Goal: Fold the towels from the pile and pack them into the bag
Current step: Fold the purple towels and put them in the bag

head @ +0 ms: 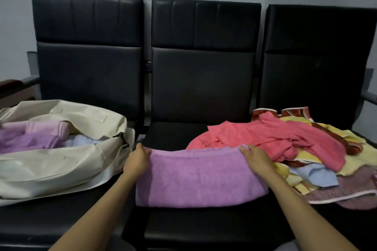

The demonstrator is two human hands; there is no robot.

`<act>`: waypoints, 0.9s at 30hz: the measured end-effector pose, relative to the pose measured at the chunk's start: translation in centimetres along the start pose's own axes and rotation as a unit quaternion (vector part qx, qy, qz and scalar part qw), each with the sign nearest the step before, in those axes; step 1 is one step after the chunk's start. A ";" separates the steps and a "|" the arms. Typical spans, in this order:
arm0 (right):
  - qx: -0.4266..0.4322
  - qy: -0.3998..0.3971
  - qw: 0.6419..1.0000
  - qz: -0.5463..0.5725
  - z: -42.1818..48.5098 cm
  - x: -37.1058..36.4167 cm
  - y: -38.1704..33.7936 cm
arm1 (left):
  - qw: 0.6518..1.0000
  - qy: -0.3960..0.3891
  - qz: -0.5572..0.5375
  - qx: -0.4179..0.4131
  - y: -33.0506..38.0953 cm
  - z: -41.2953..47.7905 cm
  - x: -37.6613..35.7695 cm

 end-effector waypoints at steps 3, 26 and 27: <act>0.007 0.011 1.000 0.010 2.0 -0.4 -0.8 | 1.000 0.017 -0.012 0.022 0.1 1.7 -0.7; 0.136 -0.288 0.947 0.049 1.2 -3.1 -4.5 | 0.886 -0.317 -0.325 0.096 8.3 -4.3 -12.7; 0.126 -0.354 0.924 0.072 0.7 -2.9 -5.1 | 0.867 -0.328 -0.355 0.121 8.0 -4.0 -12.9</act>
Point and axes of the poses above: each hand's wrist, its own z-axis towards the middle knuckle, its own x-axis out of the back of the hand, y = z × x, the point moved 2 cm from there along z, towards the middle knuckle, and after that the axes turned 2 degrees about y, right-handed, at the moved point
